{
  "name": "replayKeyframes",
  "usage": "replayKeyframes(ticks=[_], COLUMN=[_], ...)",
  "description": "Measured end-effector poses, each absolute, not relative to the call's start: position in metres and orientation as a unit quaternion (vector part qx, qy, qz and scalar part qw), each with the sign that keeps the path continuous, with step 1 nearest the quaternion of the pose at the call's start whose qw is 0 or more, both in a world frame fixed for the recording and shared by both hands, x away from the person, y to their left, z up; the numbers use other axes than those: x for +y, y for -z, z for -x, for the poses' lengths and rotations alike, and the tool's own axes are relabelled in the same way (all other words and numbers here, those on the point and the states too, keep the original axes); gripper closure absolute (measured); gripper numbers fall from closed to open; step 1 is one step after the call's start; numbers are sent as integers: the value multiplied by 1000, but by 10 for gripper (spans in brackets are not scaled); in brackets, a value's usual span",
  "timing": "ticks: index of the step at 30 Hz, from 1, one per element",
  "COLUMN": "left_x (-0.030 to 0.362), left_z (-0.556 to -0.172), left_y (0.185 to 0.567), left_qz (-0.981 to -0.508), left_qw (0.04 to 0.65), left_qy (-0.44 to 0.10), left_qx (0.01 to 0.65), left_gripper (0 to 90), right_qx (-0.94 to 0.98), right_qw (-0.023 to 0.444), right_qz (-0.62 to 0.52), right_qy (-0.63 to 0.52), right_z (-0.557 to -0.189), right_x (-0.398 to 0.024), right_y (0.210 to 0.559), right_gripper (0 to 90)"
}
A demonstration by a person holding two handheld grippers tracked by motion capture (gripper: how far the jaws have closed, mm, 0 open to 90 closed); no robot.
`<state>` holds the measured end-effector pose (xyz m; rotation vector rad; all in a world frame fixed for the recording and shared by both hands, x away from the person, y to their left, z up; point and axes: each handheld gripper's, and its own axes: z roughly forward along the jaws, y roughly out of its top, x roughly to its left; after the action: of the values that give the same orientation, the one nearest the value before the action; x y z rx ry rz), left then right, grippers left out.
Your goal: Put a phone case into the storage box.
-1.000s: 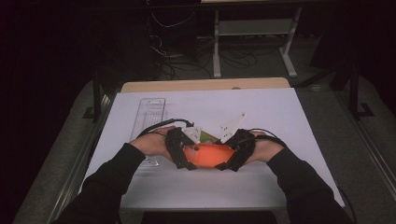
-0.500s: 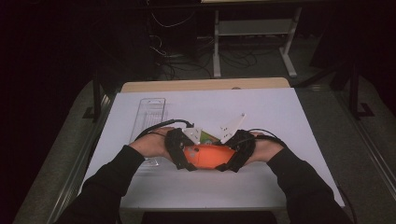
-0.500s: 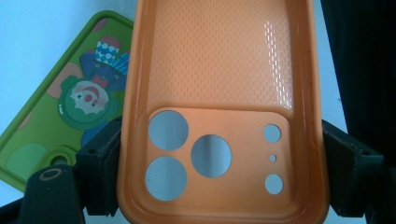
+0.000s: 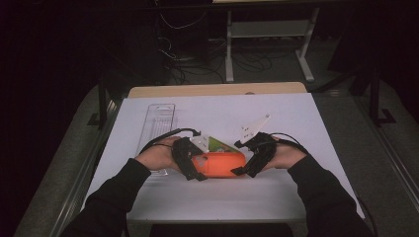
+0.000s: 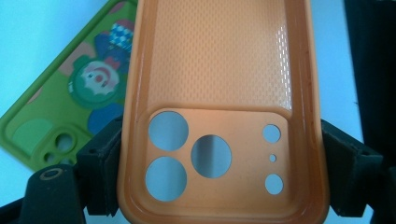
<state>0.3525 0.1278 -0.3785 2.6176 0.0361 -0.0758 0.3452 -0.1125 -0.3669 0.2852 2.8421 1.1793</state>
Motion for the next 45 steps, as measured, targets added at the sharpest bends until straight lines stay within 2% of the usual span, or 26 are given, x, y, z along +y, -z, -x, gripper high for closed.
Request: replayKeyframes(ticks=[15, 19, 29, 37, 45], left_x=[136, 138, 142, 143, 144], left_z=[-347, -348, -353, -356, -356], left_y=[380, 380, 376, 373, 374], left_qz=[-957, -955, -936, -935, -933], left_qw=[254, 249, 273, 268, 267], left_qy=[-37, -50, -54, -53, -50], left_qx=[134, 152, 217, 228, 236], left_gripper=[166, 165, 165, 164, 164], right_qx=[892, 879, 860, 846, 827], right_qw=[57, 47, 79, 74, 93], right_qz=[-196, -235, -294, -343, -378], right_qy=[-404, -412, -410, -402, -406], right_z=[-353, -351, -349, -338, -321], right_x=[-135, -139, -154, -160, -158], right_y=[362, 363, 375, 385, 401], right_gripper=[17, 13, 0, 0, 0])
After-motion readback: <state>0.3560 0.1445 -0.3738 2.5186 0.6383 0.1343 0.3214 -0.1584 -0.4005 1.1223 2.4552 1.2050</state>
